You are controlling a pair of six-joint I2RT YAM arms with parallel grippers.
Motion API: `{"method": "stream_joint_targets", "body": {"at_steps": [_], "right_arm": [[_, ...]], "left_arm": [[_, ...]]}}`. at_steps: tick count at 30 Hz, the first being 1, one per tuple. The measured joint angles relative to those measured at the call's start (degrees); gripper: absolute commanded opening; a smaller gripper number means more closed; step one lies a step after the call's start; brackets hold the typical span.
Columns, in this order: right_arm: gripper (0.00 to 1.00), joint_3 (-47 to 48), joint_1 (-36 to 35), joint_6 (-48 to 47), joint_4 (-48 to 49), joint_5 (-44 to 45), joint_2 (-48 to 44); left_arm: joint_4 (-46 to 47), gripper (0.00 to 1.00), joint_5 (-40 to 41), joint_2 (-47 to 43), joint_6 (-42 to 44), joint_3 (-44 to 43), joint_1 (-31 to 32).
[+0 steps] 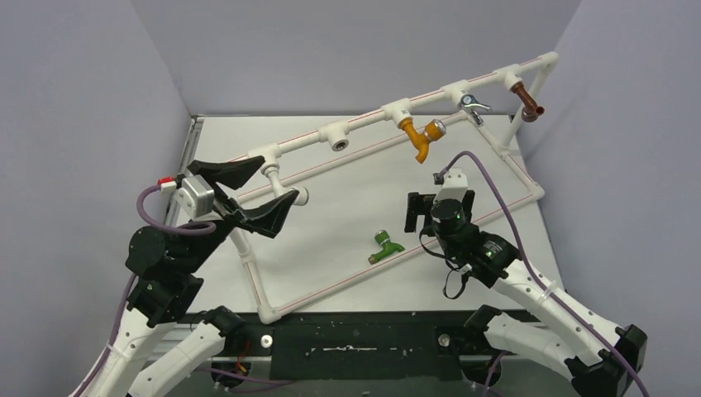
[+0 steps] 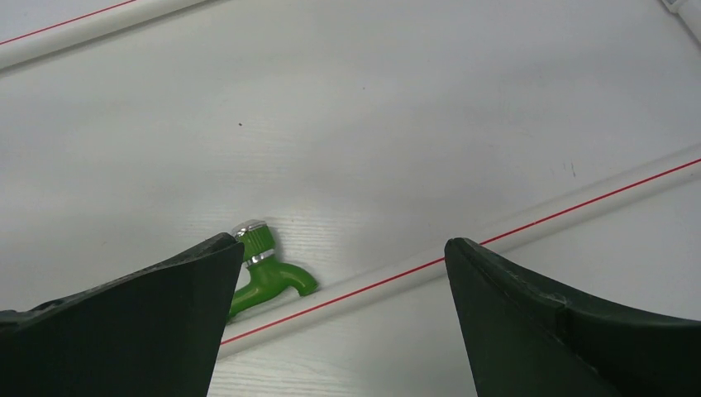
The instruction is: Install the water faucets
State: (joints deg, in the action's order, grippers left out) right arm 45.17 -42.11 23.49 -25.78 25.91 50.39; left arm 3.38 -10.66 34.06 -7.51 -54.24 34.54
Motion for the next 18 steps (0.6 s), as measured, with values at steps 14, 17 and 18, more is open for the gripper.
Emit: {"method": "stream_joint_targets", "body": {"at_steps": [14, 17, 18], "right_arm": [[1.0, 0.5, 0.0, 0.35, -4.26, -4.61, 0.24], [0.99, 0.48, 0.0, 0.33, -4.35, -6.51, 1.62], [0.98, 0.48, 0.0, 0.31, -4.31, -7.28, 2.1]], "left_arm": [[1.88, 0.97, -2.97, -2.54, -1.29, 3.87, -0.63], [2.56, 0.97, -3.23, -2.91, -1.31, 4.39, -0.63], [2.69, 0.97, -3.32, -3.02, -1.31, 4.57, -0.63]]}}
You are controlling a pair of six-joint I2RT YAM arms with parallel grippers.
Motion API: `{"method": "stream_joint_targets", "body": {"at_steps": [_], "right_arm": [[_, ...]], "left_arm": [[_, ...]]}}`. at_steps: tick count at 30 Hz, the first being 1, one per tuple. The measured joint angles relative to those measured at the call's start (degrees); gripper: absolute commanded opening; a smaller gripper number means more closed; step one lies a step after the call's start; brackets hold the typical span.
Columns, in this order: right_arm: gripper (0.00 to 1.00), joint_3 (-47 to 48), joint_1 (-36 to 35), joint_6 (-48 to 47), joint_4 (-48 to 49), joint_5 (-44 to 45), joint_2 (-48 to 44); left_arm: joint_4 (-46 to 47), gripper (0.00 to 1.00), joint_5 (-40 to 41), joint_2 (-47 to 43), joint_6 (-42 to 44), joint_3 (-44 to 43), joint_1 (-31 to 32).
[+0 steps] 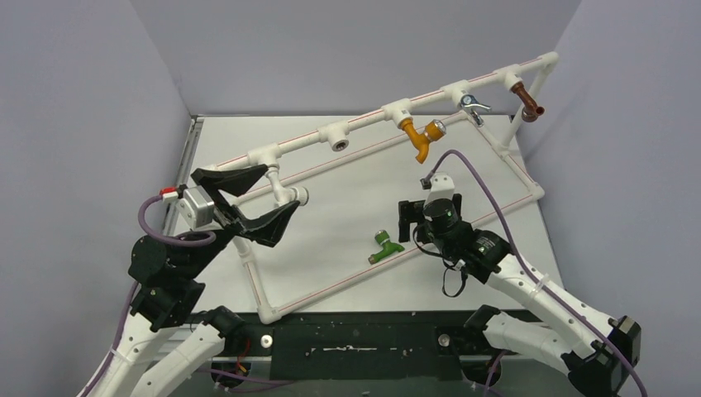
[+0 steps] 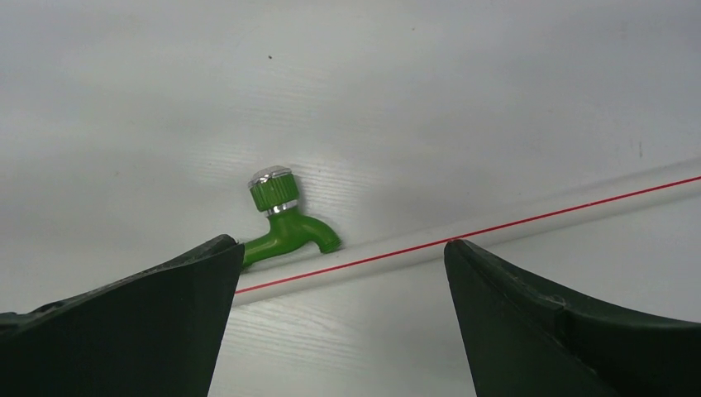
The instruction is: Install the water faucets
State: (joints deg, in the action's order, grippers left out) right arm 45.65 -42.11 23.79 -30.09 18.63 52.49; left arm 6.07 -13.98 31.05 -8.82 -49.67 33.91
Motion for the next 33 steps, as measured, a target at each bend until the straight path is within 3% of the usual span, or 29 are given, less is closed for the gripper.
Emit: {"method": "stream_joint_targets", "body": {"at_steps": [11, 21, 33], "right_arm": [[0.87, -3.15, 0.0, -0.44, 4.98, -8.39, 8.76], [0.73, -5.16, 0.02, -2.16, 15.39, -13.62, 18.12], [0.64, -7.23, 0.13, -4.57, 25.2, -17.84, 27.52]], "left_arm": [[0.35, 0.97, -0.46, -1.25, 0.0, 1.27, 0.0], [0.85, 0.97, -0.44, -1.77, 0.0, 2.49, 0.0], [1.01, 0.97, -0.42, -2.19, 0.0, 2.8, 0.0]]}}
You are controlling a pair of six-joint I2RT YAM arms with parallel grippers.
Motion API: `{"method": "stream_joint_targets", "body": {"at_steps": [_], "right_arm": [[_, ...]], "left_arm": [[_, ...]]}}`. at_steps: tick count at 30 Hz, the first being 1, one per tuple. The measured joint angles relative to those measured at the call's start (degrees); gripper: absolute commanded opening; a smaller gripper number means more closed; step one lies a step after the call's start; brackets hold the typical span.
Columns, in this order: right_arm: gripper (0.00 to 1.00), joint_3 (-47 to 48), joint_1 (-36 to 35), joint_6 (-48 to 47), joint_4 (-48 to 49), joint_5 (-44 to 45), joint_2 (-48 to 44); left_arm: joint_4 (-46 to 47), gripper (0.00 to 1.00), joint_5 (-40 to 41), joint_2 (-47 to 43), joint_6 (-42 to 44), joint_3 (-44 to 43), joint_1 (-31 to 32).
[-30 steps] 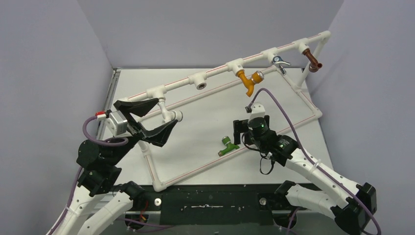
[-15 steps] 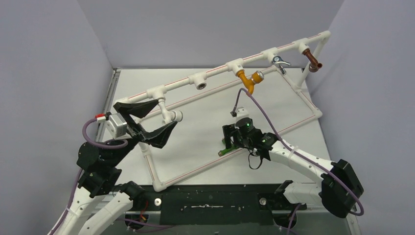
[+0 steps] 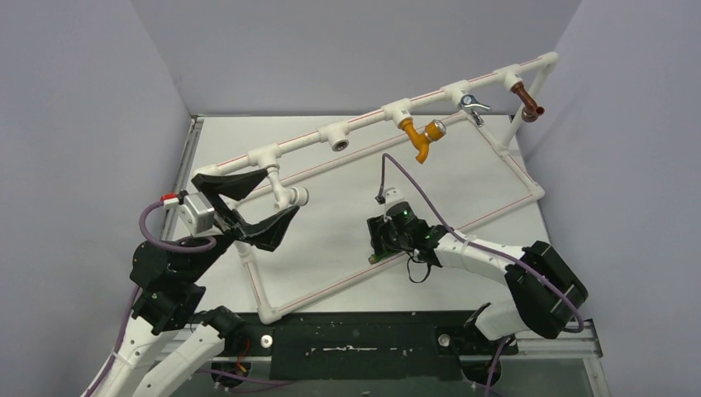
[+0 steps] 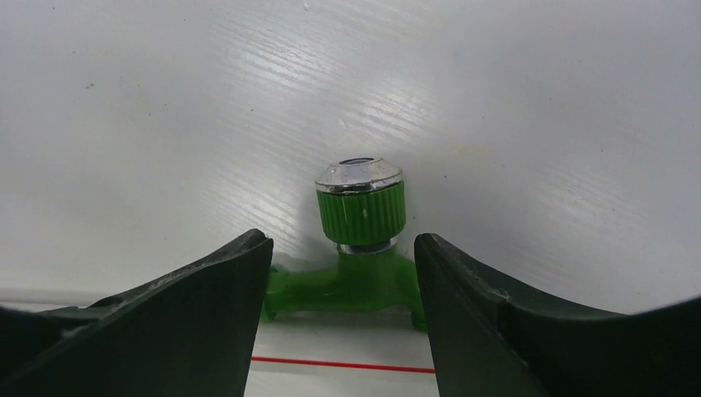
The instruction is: Install the water faucets
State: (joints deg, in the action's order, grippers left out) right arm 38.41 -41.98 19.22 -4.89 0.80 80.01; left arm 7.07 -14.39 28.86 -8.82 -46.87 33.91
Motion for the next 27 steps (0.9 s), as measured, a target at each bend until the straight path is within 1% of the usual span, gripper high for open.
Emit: {"method": "stream_joint_targets", "body": {"at_steps": [6, 11, 13, 18, 19, 21, 23, 27], "right_arm": [[0.58, -0.04, 0.61, -1.11, 3.28, 0.28, 2.71], [0.56, -0.04, 1.14, -2.32, 5.44, 0.46, 4.35], [0.53, -0.09, 1.22, -2.54, 6.14, 0.52, 5.18], [0.38, -1.05, 1.4, -3.06, 7.72, 0.74, 7.06], [0.34, -1.2, 1.4, -3.21, 7.98, 0.79, 7.21], [0.19, -1.22, 1.4, -3.43, 8.24, 0.9, 7.21], [0.0, -1.33, 1.4, -3.63, 8.33, 0.92, 7.21], [0.0, -1.46, 1.38, -3.67, 8.2, 1.07, 6.73]], "left_arm": [[0.04, 0.97, 0.0, 0.02, -0.02, 0.02, 0.02], [-0.26, 0.97, 0.17, 0.46, -0.2, -0.11, 0.09], [-1.05, 0.97, 0.22, 1.14, -0.46, -0.63, 0.13], [-3.63, 0.97, 0.17, 2.84, -1.38, -3.37, 0.13], [-4.24, 0.97, 0.11, 3.06, -1.53, -3.98, 0.13], [-6.32, 0.97, -0.31, 3.72, -2.12, -6.14, 0.13], [-8.17, 0.97, -0.9, 4.31, -2.67, -8.28, 0.13], [-12.11, 0.97, -2.86, 4.96, -4.31, -12.15, 0.13]]}}
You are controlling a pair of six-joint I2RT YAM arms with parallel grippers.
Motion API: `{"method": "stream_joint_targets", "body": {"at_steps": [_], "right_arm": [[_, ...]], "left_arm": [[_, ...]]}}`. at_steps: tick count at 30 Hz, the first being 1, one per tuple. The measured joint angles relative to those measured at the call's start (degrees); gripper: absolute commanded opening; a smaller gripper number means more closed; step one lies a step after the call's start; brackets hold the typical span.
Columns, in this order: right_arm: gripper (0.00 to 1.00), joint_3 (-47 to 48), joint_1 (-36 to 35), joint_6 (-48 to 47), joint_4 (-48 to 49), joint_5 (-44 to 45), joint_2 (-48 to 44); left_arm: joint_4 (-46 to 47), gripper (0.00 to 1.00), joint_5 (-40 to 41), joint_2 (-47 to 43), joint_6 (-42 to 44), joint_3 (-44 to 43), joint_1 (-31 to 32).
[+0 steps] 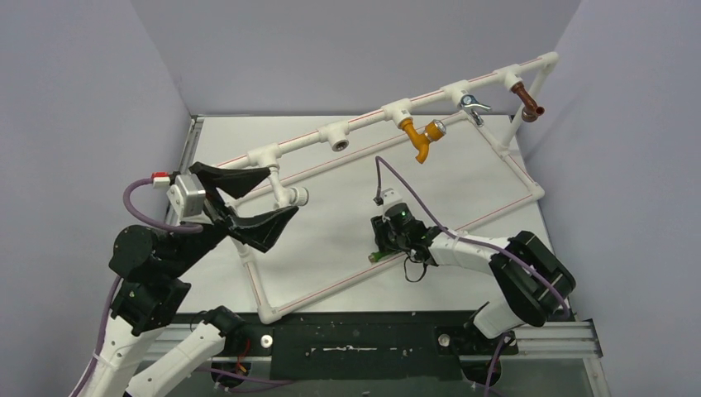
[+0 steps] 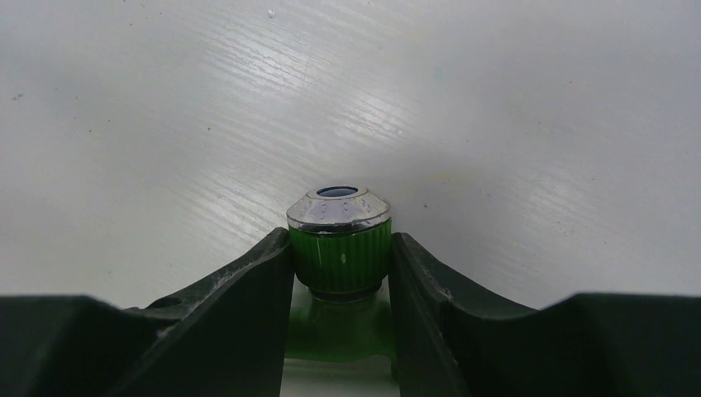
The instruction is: Install the water faucets
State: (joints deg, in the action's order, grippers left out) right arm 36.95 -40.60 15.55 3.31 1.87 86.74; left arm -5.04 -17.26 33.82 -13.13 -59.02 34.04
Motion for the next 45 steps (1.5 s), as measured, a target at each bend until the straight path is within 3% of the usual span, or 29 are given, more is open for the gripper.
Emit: {"method": "stream_joint_targets", "body": {"at_steps": [15, 26, 33, 39, 45], "right_arm": [[0.0, 0.0, -5.09, 2.89, -3.93, 4.07, -19.87], [0.0, 6.6, -23.76, 7.37, -12.79, 17.7, -27.61], [0.0, 9.77, -31.63, 8.85, -14.38, 26.64, -27.61], [0.0, 9.88, -32.26, 10.58, -14.86, 31.21, -27.61], [0.0, 9.88, -32.26, 11.8, -15.02, 33.68, -27.63]], "left_arm": [[-10.82, 0.97, -10.32, 3.1, -10.47, -6.29, 0.0], [-17.51, 0.87, -21.57, 10.88, -17.44, -6.97, 0.39], [-26.18, 0.86, -21.49, 11.8, -18.8, -8.83, 0.48], [-31.58, 0.85, -21.73, 11.3, -19.06, -12.26, 0.42], [-39.5, 0.84, -16.31, 10.58, -17.9, -12.59, 0.42]]}}
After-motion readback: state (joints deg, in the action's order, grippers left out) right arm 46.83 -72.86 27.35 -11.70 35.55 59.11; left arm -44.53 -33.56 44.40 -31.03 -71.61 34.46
